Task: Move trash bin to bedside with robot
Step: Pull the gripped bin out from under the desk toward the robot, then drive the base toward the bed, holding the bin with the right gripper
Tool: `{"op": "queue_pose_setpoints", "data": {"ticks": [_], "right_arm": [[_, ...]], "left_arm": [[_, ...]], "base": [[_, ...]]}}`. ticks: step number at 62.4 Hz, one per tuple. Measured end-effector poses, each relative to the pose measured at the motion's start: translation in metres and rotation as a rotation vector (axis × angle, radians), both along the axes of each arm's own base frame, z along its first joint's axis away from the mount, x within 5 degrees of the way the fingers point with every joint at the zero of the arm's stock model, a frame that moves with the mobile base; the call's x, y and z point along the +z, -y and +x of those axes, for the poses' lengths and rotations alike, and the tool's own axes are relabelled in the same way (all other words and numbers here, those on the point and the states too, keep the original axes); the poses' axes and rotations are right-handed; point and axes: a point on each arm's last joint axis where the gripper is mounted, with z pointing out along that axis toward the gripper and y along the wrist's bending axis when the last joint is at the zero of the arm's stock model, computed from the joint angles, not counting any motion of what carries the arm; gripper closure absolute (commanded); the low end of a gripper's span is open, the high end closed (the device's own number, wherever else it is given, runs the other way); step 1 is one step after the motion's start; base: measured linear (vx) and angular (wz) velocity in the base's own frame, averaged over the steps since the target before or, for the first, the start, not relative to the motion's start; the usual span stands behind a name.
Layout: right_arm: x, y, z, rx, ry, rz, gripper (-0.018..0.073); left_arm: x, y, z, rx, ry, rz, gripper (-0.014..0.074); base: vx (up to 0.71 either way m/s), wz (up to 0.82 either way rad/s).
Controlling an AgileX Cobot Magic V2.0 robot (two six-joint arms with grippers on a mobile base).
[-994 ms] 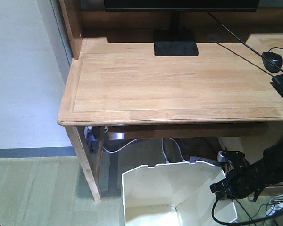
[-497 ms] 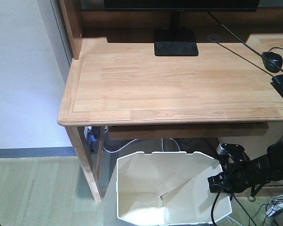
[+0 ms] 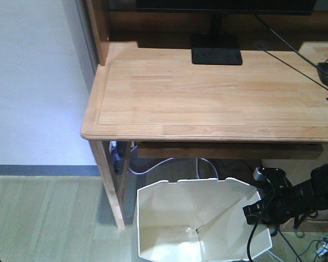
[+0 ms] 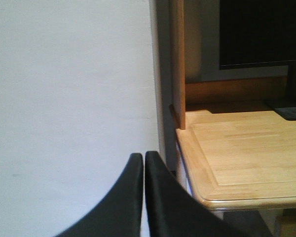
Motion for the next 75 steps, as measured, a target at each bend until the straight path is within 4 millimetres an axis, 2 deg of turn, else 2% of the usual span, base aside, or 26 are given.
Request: {"op": "queue_pose_setpoints", "data": {"ticks": [38,75], "right_arm": [[0.0009,-0.0018,0.0002,0.0,0.003,0.022,0.0564],[0.0009,-0.0018,0.0002,0.0,0.003,0.022,0.0564]], "left_arm": [[0.0,0.0,0.0,0.0,0.0,0.0,0.0603],[0.0,0.0,0.0,0.0,0.0,0.0,0.0603]], "base": [[-0.11,0.35],[-0.16,0.57]]}}
